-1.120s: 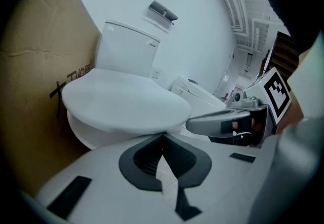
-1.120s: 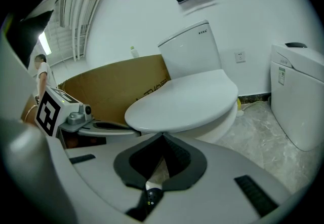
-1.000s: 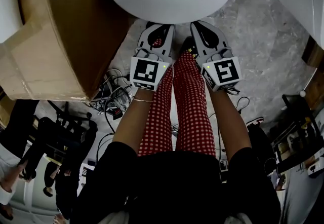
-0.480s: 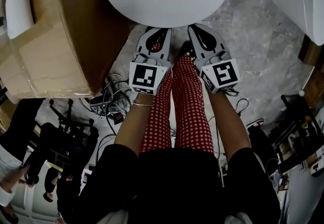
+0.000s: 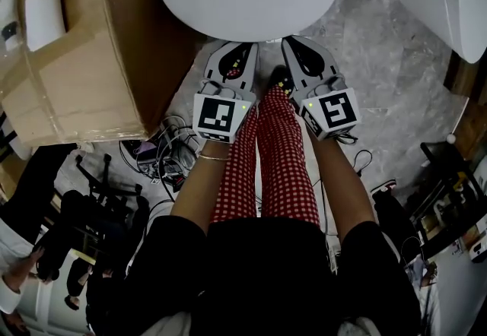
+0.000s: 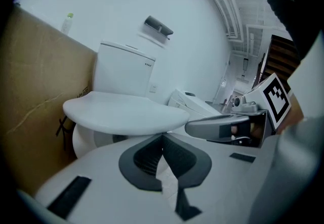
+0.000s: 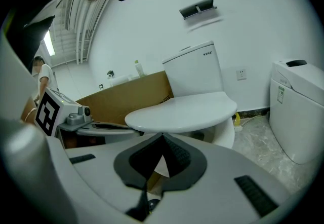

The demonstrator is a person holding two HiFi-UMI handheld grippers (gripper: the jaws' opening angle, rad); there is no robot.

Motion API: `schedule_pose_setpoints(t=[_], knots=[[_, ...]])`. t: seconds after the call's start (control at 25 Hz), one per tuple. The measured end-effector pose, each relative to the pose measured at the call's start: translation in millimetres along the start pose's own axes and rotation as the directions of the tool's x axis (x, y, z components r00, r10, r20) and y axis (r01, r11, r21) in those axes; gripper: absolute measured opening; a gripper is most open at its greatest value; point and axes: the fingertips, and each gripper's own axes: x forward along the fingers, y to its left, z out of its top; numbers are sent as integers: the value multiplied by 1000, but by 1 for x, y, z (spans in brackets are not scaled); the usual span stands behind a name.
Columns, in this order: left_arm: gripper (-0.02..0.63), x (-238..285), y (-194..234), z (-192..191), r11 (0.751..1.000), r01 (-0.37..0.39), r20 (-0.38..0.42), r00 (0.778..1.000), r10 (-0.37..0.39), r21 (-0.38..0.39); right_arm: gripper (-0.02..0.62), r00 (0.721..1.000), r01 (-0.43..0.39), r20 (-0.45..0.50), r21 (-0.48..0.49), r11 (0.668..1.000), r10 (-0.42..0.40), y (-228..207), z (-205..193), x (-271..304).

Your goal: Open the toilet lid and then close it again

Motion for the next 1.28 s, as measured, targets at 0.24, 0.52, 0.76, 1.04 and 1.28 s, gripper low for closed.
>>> schedule_pose_setpoints(t=[0.24, 0.52, 0.76, 1.04, 1.28], knots=[[3, -5, -3, 19, 1000, 10, 17, 1000, -11, 10, 18, 1000, 7, 20, -7, 1000, -7, 3, 18, -5], [3, -8, -1, 33, 1000, 19, 29, 999, -19, 22, 18, 999, 20, 43, -9, 1000, -19, 4, 31, -6], [3, -9, 0, 48, 1000, 16, 47, 999, -17, 17, 18, 998, 31, 54, -22, 999, -29, 5, 44, -6], [3, -9, 0, 75, 999, 26, 86, 996, -30, 40, 18, 995, 32, 92, -37, 999, -29, 3, 70, -4], [3, -9, 3, 95, 999, 20, 114, 993, -24, 43, 18, 992, 43, 117, -32, 999, -39, 4, 89, -4]])
